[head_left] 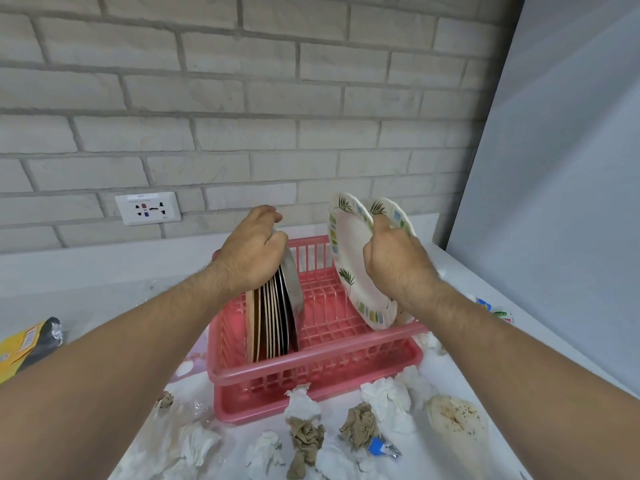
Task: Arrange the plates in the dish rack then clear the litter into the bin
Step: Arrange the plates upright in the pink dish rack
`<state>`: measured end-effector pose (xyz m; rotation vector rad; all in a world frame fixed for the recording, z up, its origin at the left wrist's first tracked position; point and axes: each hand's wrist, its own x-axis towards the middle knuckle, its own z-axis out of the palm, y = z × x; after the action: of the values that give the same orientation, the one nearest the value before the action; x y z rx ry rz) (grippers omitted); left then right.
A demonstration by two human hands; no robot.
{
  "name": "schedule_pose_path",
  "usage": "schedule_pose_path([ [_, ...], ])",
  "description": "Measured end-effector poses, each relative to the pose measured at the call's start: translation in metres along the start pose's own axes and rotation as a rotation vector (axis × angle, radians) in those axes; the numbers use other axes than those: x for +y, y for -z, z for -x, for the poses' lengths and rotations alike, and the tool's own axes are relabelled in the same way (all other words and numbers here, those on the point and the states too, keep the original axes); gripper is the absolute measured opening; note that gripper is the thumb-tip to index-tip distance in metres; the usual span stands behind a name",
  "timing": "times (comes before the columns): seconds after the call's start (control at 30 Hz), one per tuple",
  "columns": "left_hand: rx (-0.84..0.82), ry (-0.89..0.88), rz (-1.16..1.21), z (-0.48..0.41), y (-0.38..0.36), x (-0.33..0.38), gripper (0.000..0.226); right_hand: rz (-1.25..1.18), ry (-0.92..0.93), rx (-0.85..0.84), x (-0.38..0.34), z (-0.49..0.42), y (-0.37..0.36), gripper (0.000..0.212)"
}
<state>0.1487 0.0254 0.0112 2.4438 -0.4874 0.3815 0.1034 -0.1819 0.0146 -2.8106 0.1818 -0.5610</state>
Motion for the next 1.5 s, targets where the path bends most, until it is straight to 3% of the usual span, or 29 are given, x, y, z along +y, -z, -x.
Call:
schedule_pose_path([
  [0.2,-0.005,0.005,-0.001,0.002,0.001,0.002,0.048,-0.023,-0.055,-0.029,0.007,0.002,-0.008,0.038],
  [0.37,0.045,0.019,0.025,0.004,0.001,0.006,0.051,0.002,-0.07,0.021,0.013,0.0,-0.005,0.07],
  [0.7,0.109,0.048,0.064,0.008,0.0,0.011,0.05,0.321,0.037,0.01,0.004,-0.003,0.025,0.032],
  [0.8,0.083,0.054,0.06,0.01,0.003,0.012,0.06,0.362,0.143,0.126,-0.004,0.002,0.031,0.032],
  [0.9,0.067,0.057,0.075,0.011,0.003,0.012,0.062,0.2,0.274,0.17,-0.019,0.012,0.02,0.033],
  [1.07,0.086,0.035,0.109,0.008,0.003,0.008,0.045,-0.485,0.221,-0.271,-0.048,0.036,-0.018,0.042],
  [1.2,0.101,0.044,0.181,0.008,0.004,0.003,0.042,-0.7,0.193,-0.271,-0.056,0.043,-0.032,0.043],
  [1.33,0.079,0.036,0.24,0.009,0.005,0.002,0.039,-0.701,0.187,-0.206,-0.064,0.045,-0.034,0.032],
  [1.5,0.096,0.038,0.249,0.012,0.007,0.008,0.035,-0.459,0.194,-0.182,-0.075,0.036,-0.027,0.035],
])
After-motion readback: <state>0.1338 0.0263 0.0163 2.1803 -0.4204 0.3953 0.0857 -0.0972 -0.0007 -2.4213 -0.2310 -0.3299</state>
